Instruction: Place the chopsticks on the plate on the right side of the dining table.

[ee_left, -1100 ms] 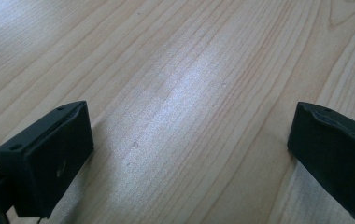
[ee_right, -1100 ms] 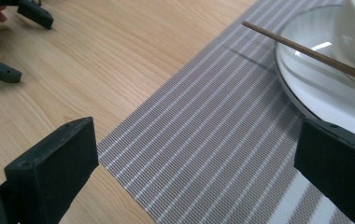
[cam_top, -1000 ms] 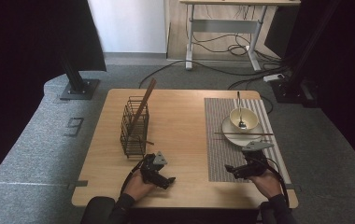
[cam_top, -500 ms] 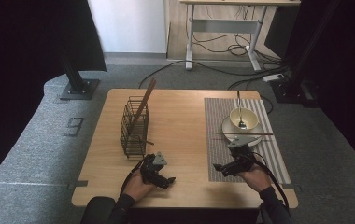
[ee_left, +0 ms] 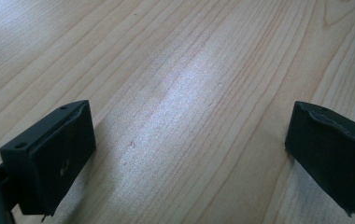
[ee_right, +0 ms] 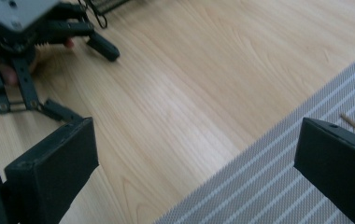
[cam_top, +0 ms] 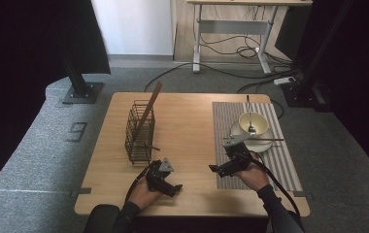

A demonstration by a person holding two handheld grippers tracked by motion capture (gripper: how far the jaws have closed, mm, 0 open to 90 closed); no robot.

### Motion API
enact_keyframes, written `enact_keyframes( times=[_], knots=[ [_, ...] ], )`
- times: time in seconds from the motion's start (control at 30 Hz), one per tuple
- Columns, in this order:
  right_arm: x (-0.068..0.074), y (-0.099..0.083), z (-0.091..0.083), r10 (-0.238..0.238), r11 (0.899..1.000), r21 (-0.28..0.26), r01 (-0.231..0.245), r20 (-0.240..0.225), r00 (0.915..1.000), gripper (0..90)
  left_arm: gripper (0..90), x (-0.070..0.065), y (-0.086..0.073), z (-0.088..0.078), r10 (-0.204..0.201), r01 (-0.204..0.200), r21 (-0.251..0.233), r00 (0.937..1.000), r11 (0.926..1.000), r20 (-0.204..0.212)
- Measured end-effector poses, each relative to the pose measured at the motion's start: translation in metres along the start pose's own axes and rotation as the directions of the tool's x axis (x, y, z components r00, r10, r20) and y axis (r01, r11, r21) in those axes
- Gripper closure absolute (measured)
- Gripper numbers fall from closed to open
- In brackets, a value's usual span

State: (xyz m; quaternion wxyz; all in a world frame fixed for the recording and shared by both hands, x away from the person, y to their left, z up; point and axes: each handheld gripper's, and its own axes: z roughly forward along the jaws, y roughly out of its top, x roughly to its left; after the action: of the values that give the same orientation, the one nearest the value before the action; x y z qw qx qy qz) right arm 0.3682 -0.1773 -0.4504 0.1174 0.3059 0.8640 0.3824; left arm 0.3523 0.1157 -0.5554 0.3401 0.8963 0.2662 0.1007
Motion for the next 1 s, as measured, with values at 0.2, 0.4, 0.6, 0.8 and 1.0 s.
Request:
enact_keyframes(
  times=[0.2, 0.4, 0.6, 0.8, 1.0],
  knots=[
    [0.003, 0.017, 0.006, -0.002, 1.0, -0.013, 0.002, -0.016, 0.9999, 0.0, 0.7, 0.0, 0.0, 0.0, 0.001, -0.001, 0.001, 1.0, 1.0, -0.001],
    [0.009, 0.034, 0.012, -0.029, 0.999, -0.017, 0.028, -0.02, 0.9994, 0.0, 0.4, 0.0, 0.0, 0.0, 0.001, -0.001, 0.001, 1.0, 1.0, 0.0],
    [0.014, 0.05, 0.02, -0.038, 0.999, -0.026, 0.037, -0.042, 0.9984, 0.0, 0.4, 0.0, 0.0, 0.0, 0.001, -0.001, 0.001, 1.0, 1.0, 0.0],
    [0.022, 0.067, 0.029, -0.06, 0.998, -0.023, 0.059, -0.057, 0.9966, 0.0, 0.2, 0.0, 0.0, 0.0, 0.002, -0.002, 0.003, 1.0, 1.0, 0.0],
    [0.031, 0.08, 0.037, -0.085, 0.996, -0.031, 0.083, -0.076, 0.9935, 0.0, 0.0, 0.0, 0.0, 0.0, 0.001, -0.001, 0.003, 1.0, 1.0, 0.0]
  ],
)
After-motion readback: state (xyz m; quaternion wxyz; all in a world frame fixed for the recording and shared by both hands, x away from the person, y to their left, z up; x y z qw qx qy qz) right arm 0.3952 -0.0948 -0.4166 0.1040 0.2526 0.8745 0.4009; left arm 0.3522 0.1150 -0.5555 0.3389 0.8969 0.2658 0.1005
